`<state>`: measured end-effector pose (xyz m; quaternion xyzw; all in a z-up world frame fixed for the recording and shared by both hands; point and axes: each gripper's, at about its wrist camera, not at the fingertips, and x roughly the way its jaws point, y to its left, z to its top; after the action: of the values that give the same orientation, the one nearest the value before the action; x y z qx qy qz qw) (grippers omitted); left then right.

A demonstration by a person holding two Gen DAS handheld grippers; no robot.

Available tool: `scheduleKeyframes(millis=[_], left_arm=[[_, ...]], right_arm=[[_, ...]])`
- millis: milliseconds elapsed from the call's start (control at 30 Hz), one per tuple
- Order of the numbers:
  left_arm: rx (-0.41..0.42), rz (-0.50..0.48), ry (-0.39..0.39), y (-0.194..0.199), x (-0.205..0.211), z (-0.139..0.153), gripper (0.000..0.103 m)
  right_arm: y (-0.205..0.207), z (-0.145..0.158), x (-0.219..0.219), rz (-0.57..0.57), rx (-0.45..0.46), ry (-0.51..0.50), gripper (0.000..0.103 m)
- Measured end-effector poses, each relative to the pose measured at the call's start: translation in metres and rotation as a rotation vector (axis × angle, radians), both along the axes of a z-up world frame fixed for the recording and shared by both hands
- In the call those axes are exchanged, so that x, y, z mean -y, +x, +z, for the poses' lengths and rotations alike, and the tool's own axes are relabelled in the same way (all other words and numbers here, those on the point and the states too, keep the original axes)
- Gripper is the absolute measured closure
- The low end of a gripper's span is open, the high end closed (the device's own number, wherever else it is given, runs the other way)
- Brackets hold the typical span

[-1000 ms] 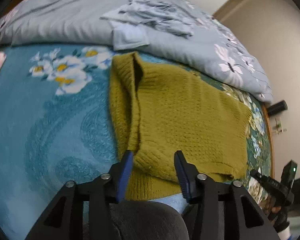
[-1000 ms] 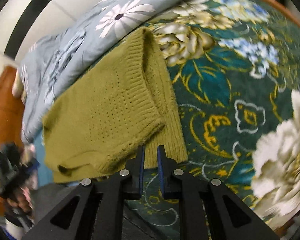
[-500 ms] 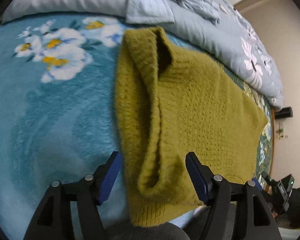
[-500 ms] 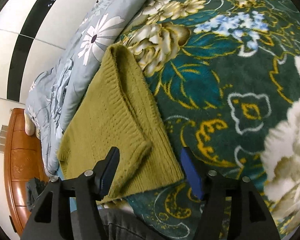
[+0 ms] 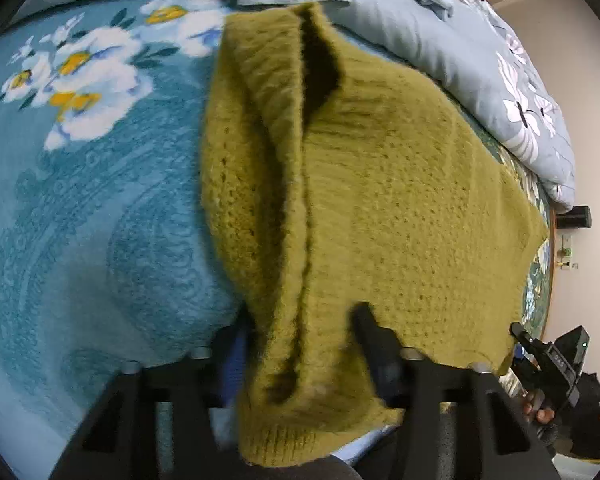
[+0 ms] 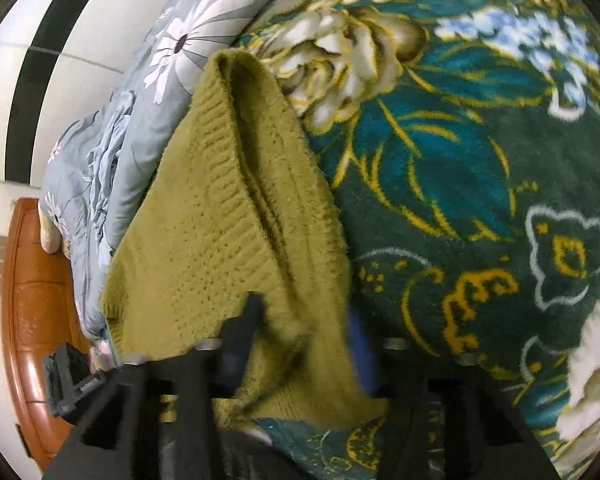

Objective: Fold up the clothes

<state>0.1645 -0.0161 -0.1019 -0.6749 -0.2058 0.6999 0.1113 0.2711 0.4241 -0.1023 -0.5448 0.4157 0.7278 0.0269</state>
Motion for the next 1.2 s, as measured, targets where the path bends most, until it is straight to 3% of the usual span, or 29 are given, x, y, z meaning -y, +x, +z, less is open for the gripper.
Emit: scheduleKeyframes(millis=[100, 267, 500, 633, 700, 800, 1000, 1100, 1200], left_arm=[[-0.049, -0.019, -0.018, -0.002, -0.009, 0.015, 0.075], [-0.159, -0.051, -0.038, -0.015, -0.025, 0.056, 0.077], [-0.46, -0.108, 0.051, -0.067, -0.042, 0.184, 0.078], [-0.606, -0.154, 0.069, -0.063, -0.031, 0.227, 0.078], [-0.58, -0.17, 0.035, -0.066, -0.035, 0.213, 0.078], [-0.43, -0.145, 0.009, -0.069, -0.034, 0.151, 0.078], [-0.158, -0.145, -0.073, -0.049, -0.034, 0.049, 0.078], [-0.14, -0.122, -0.075, -0.044, -0.025, 0.039, 0.076], [-0.128, -0.091, -0.06, -0.043, -0.017, 0.04, 0.073]], right_arm=[[-0.001, 0.006, 0.001, 0.002, -0.01, -0.021, 0.078], [-0.018, 0.036, 0.004, 0.043, -0.072, -0.036, 0.081], [-0.069, 0.133, 0.003, 0.111, -0.306, -0.007, 0.082], [-0.078, 0.183, 0.003, 0.11, -0.447, 0.015, 0.082], [-0.071, 0.176, -0.001, 0.1, -0.432, 0.032, 0.082], [-0.058, 0.149, -0.009, 0.085, -0.353, 0.055, 0.082], [-0.032, 0.043, -0.007, 0.066, -0.076, 0.024, 0.082], [-0.021, 0.017, -0.01, 0.026, -0.018, 0.013, 0.082], [-0.015, 0.013, -0.016, 0.001, -0.014, -0.003, 0.082]])
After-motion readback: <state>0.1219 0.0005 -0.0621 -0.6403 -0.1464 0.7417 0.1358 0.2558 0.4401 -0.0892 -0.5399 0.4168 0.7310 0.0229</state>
